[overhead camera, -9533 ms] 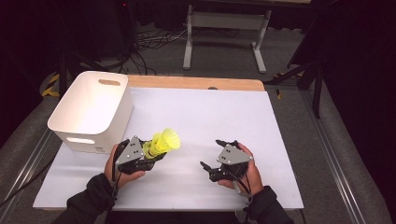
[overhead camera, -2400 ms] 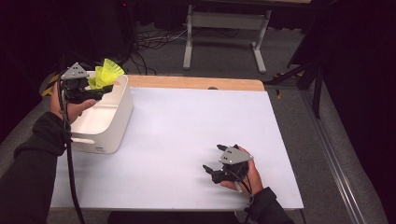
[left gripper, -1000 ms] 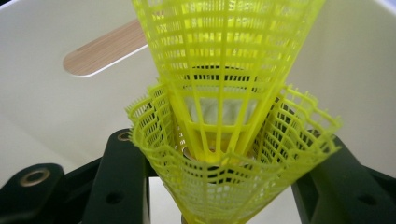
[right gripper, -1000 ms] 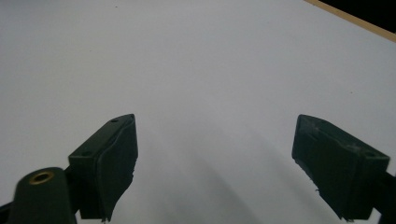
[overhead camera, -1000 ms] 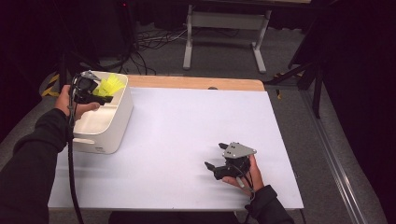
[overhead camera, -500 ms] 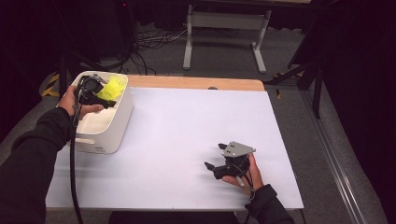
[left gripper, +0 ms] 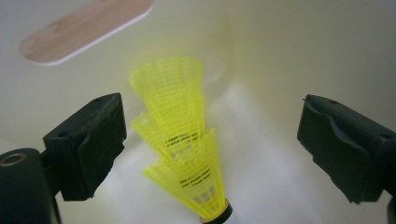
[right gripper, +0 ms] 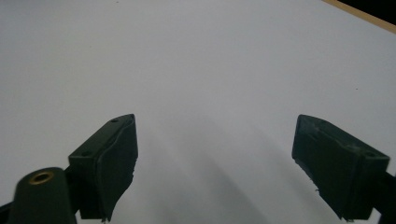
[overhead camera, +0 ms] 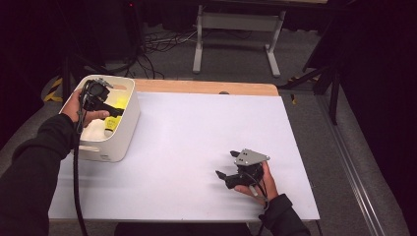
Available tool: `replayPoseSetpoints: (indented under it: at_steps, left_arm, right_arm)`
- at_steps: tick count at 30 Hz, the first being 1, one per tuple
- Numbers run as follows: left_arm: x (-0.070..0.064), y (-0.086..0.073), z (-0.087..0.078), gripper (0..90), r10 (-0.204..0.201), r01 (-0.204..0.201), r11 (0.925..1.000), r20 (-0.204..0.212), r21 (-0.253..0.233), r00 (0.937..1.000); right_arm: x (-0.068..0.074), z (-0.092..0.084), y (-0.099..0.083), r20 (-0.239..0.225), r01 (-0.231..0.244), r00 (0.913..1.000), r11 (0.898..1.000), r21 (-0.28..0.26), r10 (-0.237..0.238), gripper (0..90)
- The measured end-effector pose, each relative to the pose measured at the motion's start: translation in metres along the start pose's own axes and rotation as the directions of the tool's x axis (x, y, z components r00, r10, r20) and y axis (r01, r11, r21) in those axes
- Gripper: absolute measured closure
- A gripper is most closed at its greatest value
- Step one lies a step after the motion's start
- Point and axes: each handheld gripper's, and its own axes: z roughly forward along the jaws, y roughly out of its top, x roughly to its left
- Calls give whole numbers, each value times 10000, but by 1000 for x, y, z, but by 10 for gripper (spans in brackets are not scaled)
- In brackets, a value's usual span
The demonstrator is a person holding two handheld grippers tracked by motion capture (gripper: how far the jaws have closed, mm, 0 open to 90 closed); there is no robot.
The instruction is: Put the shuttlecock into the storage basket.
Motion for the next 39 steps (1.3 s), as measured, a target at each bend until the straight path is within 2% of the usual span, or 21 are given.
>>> replayPoseSetpoints:
  at_steps: [7,12,15,17,19,20,22,26,27,28,29,32,35,36,37,38,39]
  left_arm:
    - [0,-1,-10,80,-34,34,9972,2,-752,10000]
    - [-3,0,-15,82,-87,83,9947,-40,-1024,10000]
    - [-5,1,-20,82,-144,143,9903,2,-1380,9999]
    - [-6,1,-24,82,-176,152,9873,-138,-1579,9998]
    - [-8,0,-29,85,-240,195,9795,-201,-2007,9995]
    - [-10,-1,-34,99,-246,153,9742,-385,-2253,9990]
    - [-11,-2,-36,97,-224,121,9726,-417,-2323,9989]
    - [-20,-1,-48,100,25,-174,9585,-526,-2846,9986]
    - [-20,-1,-48,102,25,-174,9585,-526,-2846,9986]
    - [-23,-1,-52,102,59,-213,9509,-510,-3087,9987]
    - [-23,-1,-52,102,59,-213,9509,-510,-3087,9987]
    - [-29,-1,-58,104,227,-440,9398,-667,-3388,9975]
    - [-35,-1,-62,102,391,-633,9340,-754,-3517,9964]
    - [-39,-1,-65,102,456,-714,9283,-786,-3650,9959]
    - [-39,-1,-65,102,456,-714,9283,-786,-3650,9959]
    - [-40,-1,-66,103,478,-730,9230,-757,-3777,9960]
    - [-42,-1,-67,104,480,-723,9209,-727,-3831,9962]
  right_arm:
    - [2,-2,2,51,199,9998,9998,-76,-199,151]
    - [3,-3,3,76,274,9996,9996,-110,-273,151]
    - [3,-3,4,101,343,9994,9993,-117,-342,151]
    - [5,-5,5,143,433,9990,9990,-142,-431,151]
    - [5,-5,5,156,431,9990,9989,-161,-428,151]
    - [6,-6,6,154,484,9987,9986,-197,-481,150]
    - [6,-6,6,175,518,9985,9984,-207,-515,150]
    - [7,-9,8,274,597,9979,9975,-376,-587,150]
    - [7,-10,9,287,597,9979,9974,-401,-586,151]
    - [7,-10,9,293,607,9978,9973,-419,-595,151]
    - [7,-11,9,306,608,9978,9972,-438,-595,151]
    - [7,-11,9,317,609,9977,9971,-457,-595,151]
    - [8,-12,9,318,637,9975,9969,-453,-623,151]
    - [8,-12,10,329,645,9975,9969,-461,-630,151]
    - [8,-12,10,329,645,9975,9969,-461,-630,151]
    - [8,-12,10,358,680,9972,9965,-477,-663,151]
    - [8,-12,10,348,682,9972,9965,-479,-666,151]
